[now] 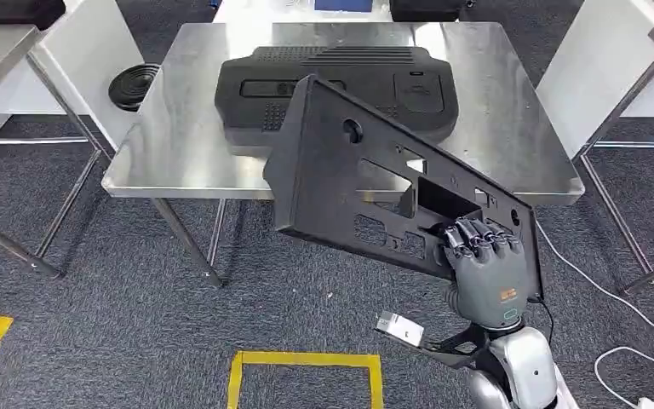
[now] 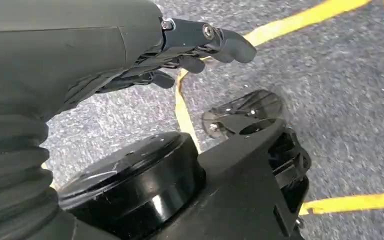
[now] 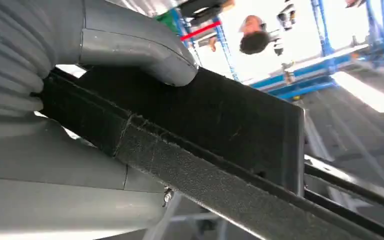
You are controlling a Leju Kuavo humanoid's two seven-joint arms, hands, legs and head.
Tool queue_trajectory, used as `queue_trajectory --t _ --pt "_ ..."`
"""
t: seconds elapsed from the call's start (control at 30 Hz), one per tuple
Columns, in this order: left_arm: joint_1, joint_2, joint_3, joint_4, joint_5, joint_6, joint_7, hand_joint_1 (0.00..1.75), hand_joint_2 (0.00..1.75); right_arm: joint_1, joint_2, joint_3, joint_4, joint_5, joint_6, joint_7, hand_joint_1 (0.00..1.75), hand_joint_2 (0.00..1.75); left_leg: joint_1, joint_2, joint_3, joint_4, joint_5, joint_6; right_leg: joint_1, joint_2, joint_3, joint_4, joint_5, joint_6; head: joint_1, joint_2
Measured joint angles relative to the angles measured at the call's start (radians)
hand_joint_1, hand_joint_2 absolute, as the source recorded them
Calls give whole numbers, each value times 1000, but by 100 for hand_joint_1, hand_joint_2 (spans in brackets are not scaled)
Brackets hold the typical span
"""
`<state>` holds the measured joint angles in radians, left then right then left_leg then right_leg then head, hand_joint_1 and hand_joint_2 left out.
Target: Take the parts from the cabinet and place them on the table.
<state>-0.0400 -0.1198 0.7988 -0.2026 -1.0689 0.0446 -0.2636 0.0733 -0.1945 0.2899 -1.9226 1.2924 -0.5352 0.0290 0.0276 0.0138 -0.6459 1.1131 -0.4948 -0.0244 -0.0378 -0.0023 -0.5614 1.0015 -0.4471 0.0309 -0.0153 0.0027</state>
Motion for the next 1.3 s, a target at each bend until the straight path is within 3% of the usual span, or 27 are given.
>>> queue_trajectory --t 0.07,0.1,0.13,0.17,0.23,0.27,0.3,0.37,0.4,0.43,0.5,0.77,0.97,1.3 --pt "1 0 1 0 -3 0 0 0 175 2 2 0 0 0 0 0 175 175 -1 -10 -73 167 -77 0 6 12 -1 1 -1 -2 0 0" --pt "1 0 2 0 -4 0 0 0 175 3 4 0 0 0 0 0 175 175 -1 -12 -95 218 -90 2 10 20 0 1 -2 -3 0 0" --pt "1 0 2 0 -4 0 0 0 175 4 4 0 0 0 0 0 175 175 -1 -13 -94 214 -76 5 12 29 1 1 -2 -3 0 0" --pt "1 0 2 0 -4 0 0 0 175 3 4 0 0 0 1 0 175 175 -1 -14 -72 169 -45 9 13 39 2 2 -2 -2 0 0" --pt "1 0 2 0 -7 0 0 0 175 3 5 0 0 0 2 0 175 175 -1 -35 17 -4 40 20 13 59 6 2 -2 -2 0 0" --pt "2 1 2 0 -7 0 0 0 175 3 5 0 0 0 2 0 175 175 1 -76 47 -66 45 24 11 66 5 2 -3 -1 0 0" --pt "2 0 2 0 -9 0 0 0 175 1 5 0 0 1 3 0 175 175 1 -78 52 -82 41 21 24 72 -2 8 -5 3 2 0" --pt "-1 0 2 0 -9 0 0 0 175 4 5 0 0 14 3 0 175 175 -10 -68 48 -78 43 25 13 81 -6 -1 0 16 1 0" --pt "-1 -2 2 0 -10 0 0 0 175 4 5 0 0 27 3 0 175 175 -9 -67 48 -86 48 18 16 80 -7 9 -5 10 1 0" --pt "-1 -1 2 0 -11 0 0 0 175 5 6 0 0 36 2 0 175 175 -12 -66 47 -85 48 19 13 80 -7 1 0 3 2 0" --pt "-1 -1 2 0 -10 0 0 0 175 5 5 0 0 44 2 0 175 175 -16 -68 45 -85 50 24 11 77 -5 -5 1 3 2 0" --pt "-1 -2 2 0 -13 0 0 0 175 3 5 2 0 74 8 0 175 175 -22 -71 41 -84 54 40 7 72 -1 -22 11 18 2 0" --pt "-2 -2 10 0 -13 -15 1 0 175 -12 -11 15 17 129 56 -1 175 175 -22 -70 40 -84 55 42 7 72 -2 -22 13 29 2 0" --pt "-2 -2 26 0 -9 -45 16 0 175 -85 -61 79 84 164 131 -3 175 175 -19 -70 41 -84 57 42 8 71 -3 -19 13 29 2 0"
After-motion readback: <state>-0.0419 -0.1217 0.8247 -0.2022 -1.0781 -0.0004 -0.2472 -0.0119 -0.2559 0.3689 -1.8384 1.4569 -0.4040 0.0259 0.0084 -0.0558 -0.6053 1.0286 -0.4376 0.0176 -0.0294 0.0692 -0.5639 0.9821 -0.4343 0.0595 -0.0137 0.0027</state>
